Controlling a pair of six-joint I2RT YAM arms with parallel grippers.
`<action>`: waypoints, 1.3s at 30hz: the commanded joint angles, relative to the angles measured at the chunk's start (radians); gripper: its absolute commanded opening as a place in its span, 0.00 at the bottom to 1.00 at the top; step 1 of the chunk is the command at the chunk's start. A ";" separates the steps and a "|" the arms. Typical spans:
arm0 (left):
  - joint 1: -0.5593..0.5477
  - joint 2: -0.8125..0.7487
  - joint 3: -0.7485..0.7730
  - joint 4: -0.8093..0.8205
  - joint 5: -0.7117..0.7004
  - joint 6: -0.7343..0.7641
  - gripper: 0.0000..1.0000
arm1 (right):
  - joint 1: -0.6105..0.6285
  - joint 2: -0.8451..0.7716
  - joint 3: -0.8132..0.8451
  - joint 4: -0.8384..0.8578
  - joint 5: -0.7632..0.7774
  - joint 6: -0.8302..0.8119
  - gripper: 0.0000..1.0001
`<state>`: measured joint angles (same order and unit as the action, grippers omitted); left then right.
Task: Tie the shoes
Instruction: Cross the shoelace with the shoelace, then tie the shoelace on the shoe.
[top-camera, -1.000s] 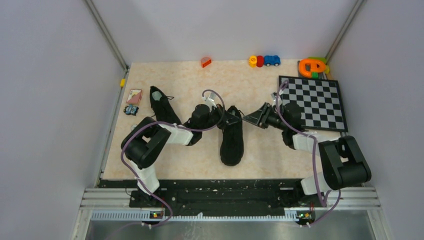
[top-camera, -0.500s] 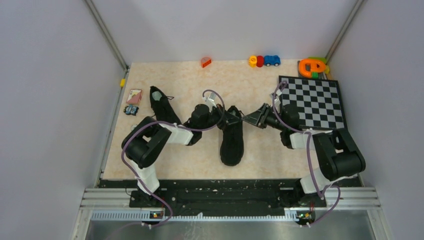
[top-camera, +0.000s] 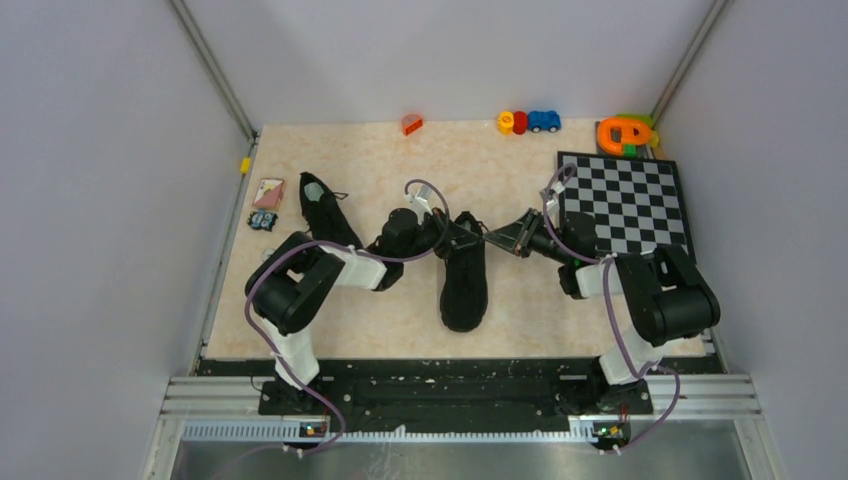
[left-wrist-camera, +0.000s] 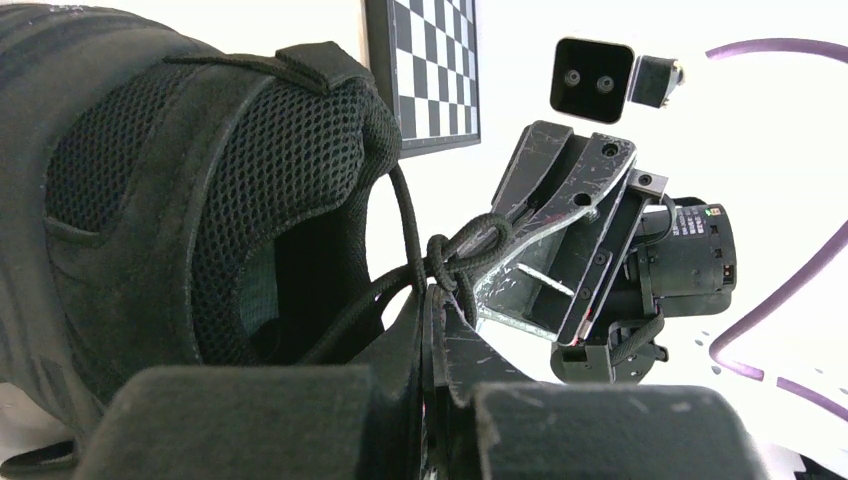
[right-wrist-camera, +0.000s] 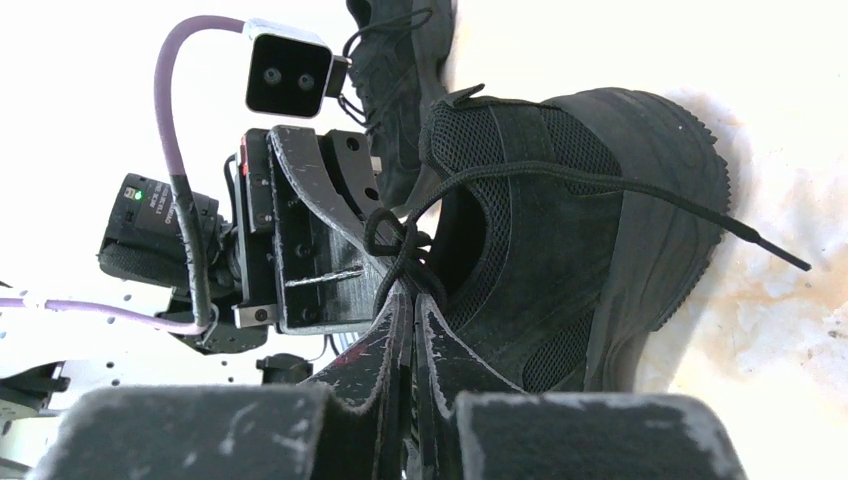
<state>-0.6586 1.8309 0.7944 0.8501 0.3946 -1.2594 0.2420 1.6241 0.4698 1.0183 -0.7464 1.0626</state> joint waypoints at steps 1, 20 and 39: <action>-0.007 0.013 0.002 0.054 0.038 -0.011 0.00 | 0.009 0.015 -0.003 0.126 -0.025 0.055 0.00; 0.001 -0.016 -0.020 0.038 0.028 0.012 0.00 | 0.005 -0.159 0.074 -0.332 0.091 -0.184 0.00; 0.002 -0.011 -0.005 0.038 0.044 0.008 0.00 | 0.016 -0.130 0.049 -0.227 0.041 -0.106 0.25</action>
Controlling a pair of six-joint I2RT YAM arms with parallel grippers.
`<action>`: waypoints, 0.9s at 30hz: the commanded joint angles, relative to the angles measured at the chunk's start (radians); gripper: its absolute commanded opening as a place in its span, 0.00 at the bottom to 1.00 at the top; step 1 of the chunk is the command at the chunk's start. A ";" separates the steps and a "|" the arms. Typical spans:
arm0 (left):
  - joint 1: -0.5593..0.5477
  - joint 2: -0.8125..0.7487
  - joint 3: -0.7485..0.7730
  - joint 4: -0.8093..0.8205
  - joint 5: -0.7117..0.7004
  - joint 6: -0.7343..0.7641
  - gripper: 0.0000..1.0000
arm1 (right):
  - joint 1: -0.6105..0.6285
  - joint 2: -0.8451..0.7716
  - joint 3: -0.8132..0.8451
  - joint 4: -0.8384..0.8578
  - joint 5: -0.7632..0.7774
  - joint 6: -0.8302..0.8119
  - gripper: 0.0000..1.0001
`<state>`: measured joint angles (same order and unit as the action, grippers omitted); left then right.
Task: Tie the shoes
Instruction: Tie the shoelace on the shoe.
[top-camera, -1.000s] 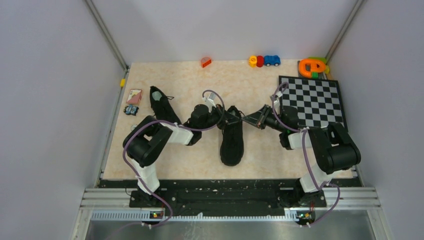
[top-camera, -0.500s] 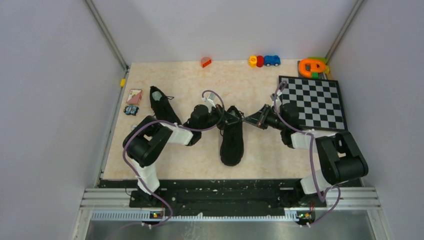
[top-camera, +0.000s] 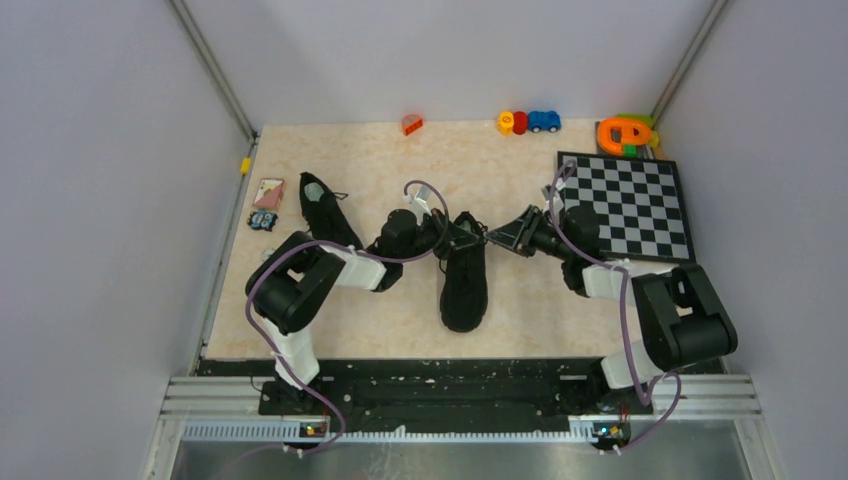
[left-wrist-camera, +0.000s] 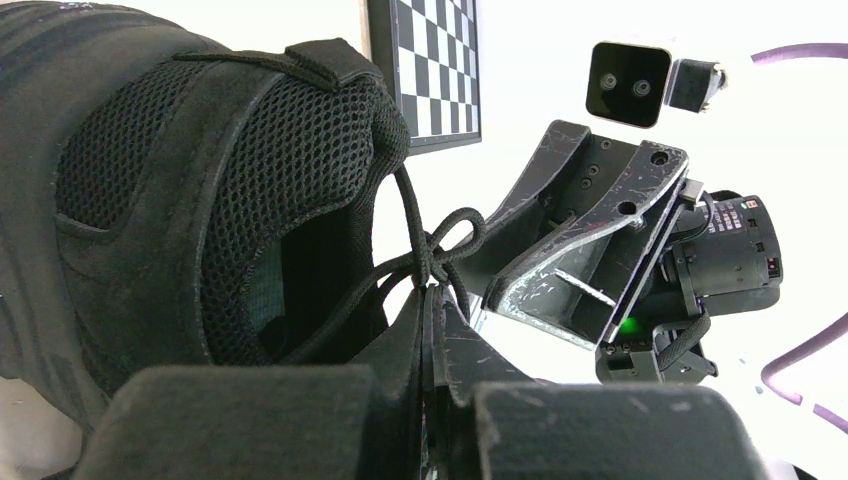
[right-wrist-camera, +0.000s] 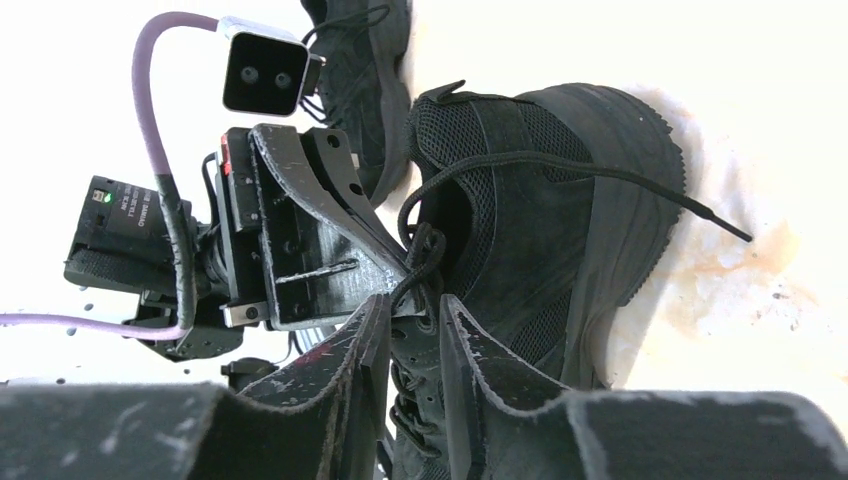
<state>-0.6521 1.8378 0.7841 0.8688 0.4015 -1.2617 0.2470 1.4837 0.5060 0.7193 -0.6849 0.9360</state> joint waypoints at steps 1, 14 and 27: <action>-0.006 -0.018 0.005 0.019 0.037 0.010 0.00 | 0.013 0.015 0.012 0.075 -0.023 0.020 0.24; -0.004 -0.023 0.004 0.021 0.040 0.013 0.00 | 0.020 0.043 -0.002 0.078 -0.001 0.019 0.35; -0.005 -0.018 0.006 0.032 0.046 0.009 0.00 | 0.035 0.127 -0.020 0.275 -0.053 0.150 0.16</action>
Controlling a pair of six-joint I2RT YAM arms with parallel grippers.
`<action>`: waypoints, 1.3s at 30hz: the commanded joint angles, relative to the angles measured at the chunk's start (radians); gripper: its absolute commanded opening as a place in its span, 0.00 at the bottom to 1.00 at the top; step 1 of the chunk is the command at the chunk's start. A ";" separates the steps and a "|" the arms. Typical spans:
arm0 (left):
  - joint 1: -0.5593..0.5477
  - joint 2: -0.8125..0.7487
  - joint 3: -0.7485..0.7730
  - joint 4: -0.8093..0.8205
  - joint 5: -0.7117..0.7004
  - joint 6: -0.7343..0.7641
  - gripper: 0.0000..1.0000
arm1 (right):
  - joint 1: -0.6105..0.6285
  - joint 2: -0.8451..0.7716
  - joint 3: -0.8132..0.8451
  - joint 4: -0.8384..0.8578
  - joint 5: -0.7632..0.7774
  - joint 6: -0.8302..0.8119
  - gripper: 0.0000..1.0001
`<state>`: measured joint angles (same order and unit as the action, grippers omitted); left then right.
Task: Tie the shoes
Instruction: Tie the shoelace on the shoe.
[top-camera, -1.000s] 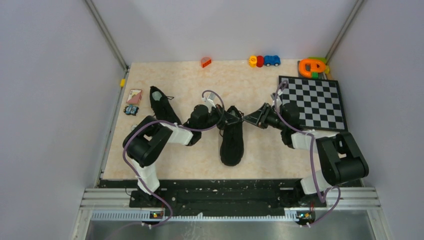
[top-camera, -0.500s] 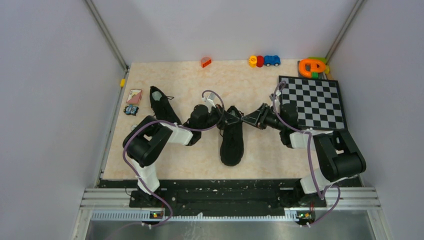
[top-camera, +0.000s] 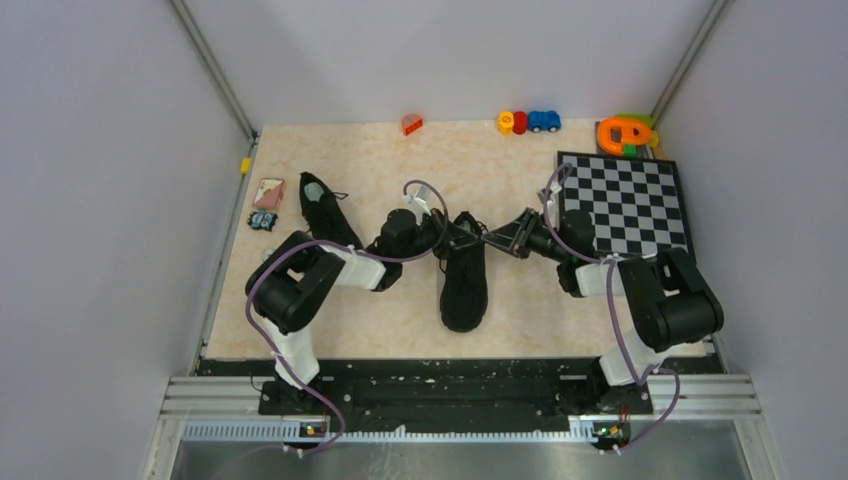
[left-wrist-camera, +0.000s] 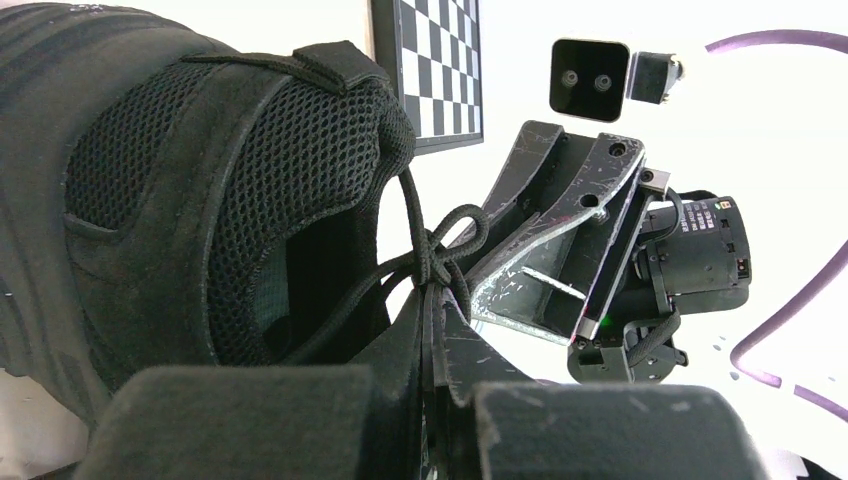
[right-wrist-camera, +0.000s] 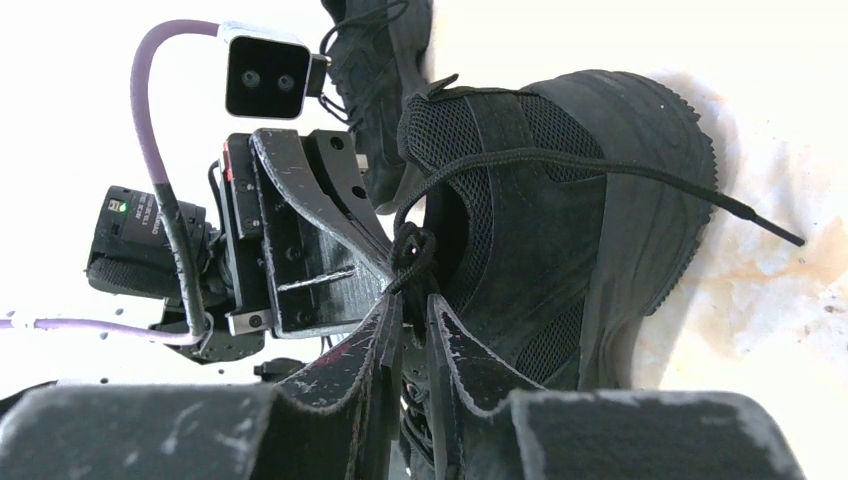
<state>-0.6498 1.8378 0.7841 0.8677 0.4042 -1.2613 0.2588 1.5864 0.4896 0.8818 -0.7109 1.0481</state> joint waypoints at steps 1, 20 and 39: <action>-0.007 -0.018 0.007 0.033 0.044 0.008 0.00 | 0.025 0.029 -0.005 0.118 -0.028 0.042 0.16; -0.003 -0.177 0.007 -0.244 -0.005 0.184 0.11 | 0.024 -0.049 0.047 -0.087 0.003 -0.089 0.00; -0.003 -0.387 0.248 -0.918 -0.224 0.593 0.18 | 0.027 -0.073 0.103 -0.182 0.003 -0.164 0.00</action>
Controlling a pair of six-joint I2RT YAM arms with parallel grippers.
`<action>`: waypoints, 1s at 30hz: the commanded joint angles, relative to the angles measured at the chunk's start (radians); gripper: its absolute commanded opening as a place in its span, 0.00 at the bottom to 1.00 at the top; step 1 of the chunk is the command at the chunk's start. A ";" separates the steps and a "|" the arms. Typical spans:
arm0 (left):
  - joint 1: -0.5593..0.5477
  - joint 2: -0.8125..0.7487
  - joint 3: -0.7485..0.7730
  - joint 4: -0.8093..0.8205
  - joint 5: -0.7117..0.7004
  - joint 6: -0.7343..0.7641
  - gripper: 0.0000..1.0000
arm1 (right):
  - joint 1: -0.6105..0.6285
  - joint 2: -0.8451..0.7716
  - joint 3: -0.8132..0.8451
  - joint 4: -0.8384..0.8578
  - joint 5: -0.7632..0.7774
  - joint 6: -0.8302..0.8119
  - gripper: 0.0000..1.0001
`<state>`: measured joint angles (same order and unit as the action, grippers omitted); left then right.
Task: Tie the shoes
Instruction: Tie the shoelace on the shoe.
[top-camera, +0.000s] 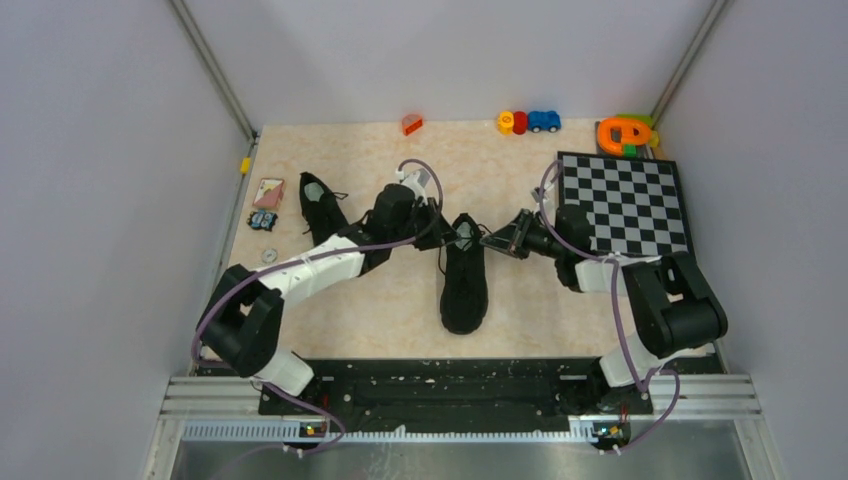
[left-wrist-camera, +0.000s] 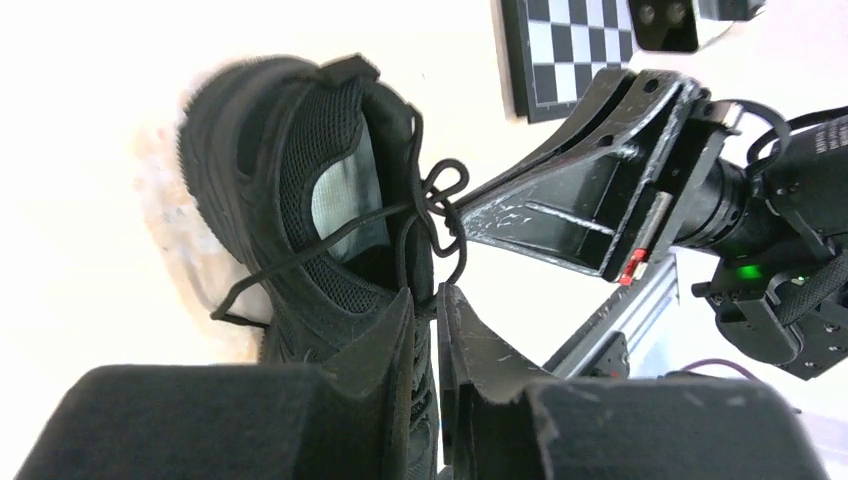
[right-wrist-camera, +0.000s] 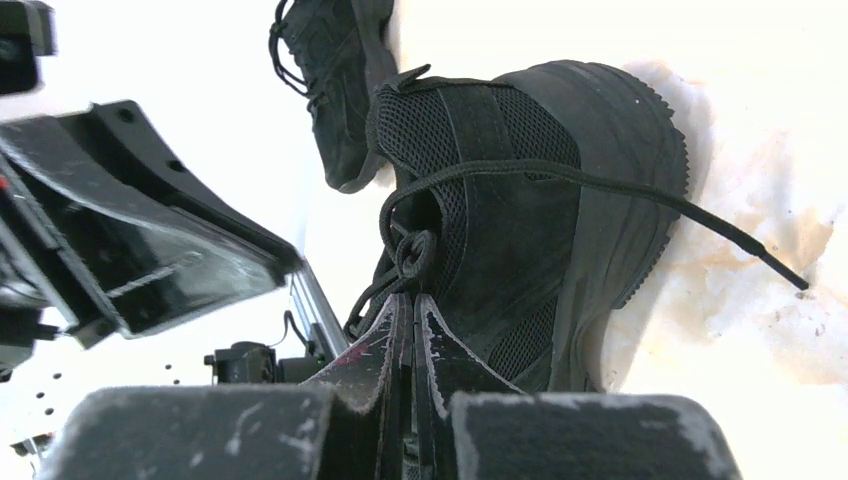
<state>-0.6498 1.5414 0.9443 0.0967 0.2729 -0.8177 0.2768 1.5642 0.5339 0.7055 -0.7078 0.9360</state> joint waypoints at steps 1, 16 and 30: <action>-0.003 -0.099 0.098 -0.155 -0.113 0.173 0.19 | 0.010 -0.054 0.068 -0.019 0.000 -0.059 0.00; 0.001 -0.004 0.167 -0.009 -0.098 0.295 0.31 | 0.037 -0.080 0.118 -0.121 0.013 -0.133 0.00; -0.040 0.203 0.490 -0.361 -0.093 0.263 0.59 | 0.054 -0.090 0.134 -0.138 0.010 -0.154 0.00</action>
<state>-0.6624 1.7187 1.3334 -0.1280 0.1993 -0.5770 0.3134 1.5120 0.6228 0.5323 -0.7002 0.8059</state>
